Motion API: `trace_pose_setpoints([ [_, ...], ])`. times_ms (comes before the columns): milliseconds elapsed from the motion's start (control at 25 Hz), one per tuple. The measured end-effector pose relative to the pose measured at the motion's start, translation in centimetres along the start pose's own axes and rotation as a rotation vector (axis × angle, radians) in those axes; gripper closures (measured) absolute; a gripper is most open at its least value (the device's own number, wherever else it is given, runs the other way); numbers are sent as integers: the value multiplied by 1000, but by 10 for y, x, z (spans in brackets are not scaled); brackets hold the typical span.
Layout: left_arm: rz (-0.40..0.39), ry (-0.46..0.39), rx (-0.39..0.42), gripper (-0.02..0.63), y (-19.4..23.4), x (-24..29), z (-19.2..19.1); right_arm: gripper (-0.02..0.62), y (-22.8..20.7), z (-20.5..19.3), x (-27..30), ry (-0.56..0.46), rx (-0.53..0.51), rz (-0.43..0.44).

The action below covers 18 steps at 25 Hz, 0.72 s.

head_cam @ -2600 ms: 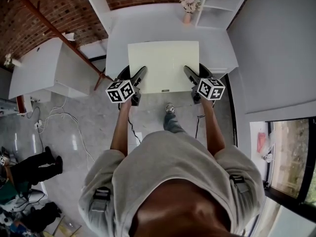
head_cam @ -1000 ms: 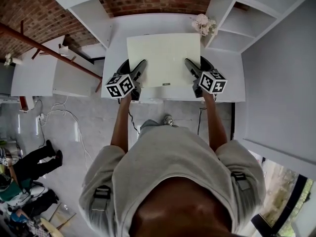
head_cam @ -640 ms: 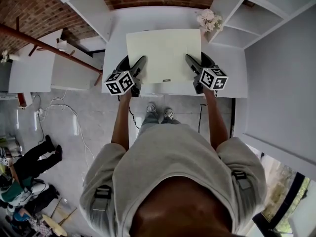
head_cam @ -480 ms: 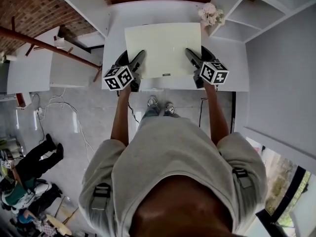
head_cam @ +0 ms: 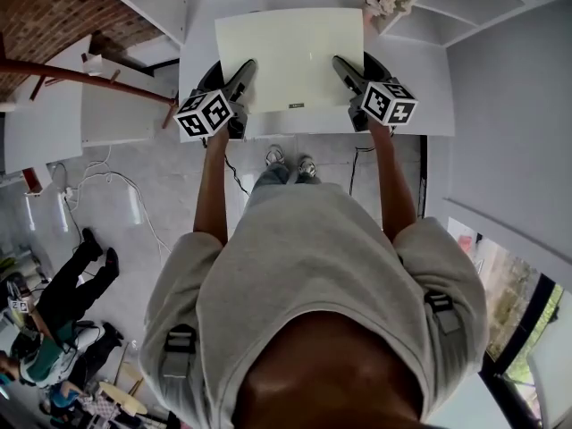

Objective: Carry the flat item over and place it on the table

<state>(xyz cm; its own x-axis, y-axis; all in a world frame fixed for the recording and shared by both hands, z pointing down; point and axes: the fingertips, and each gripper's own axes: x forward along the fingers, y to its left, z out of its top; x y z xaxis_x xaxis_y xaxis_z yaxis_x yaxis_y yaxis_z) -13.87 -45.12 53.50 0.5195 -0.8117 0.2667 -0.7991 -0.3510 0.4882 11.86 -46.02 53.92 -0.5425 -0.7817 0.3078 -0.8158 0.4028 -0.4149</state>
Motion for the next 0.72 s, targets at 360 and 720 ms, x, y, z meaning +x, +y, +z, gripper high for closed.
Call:
trace_pose_setpoints([
  [360, 1, 39, -20, 232, 7, 5, -20, 229, -7, -18, -1, 30, 25, -22],
  [720, 17, 101, -53, 232, 11, 2, -55, 229, -17, -54, -9, 88, 66, -43],
])
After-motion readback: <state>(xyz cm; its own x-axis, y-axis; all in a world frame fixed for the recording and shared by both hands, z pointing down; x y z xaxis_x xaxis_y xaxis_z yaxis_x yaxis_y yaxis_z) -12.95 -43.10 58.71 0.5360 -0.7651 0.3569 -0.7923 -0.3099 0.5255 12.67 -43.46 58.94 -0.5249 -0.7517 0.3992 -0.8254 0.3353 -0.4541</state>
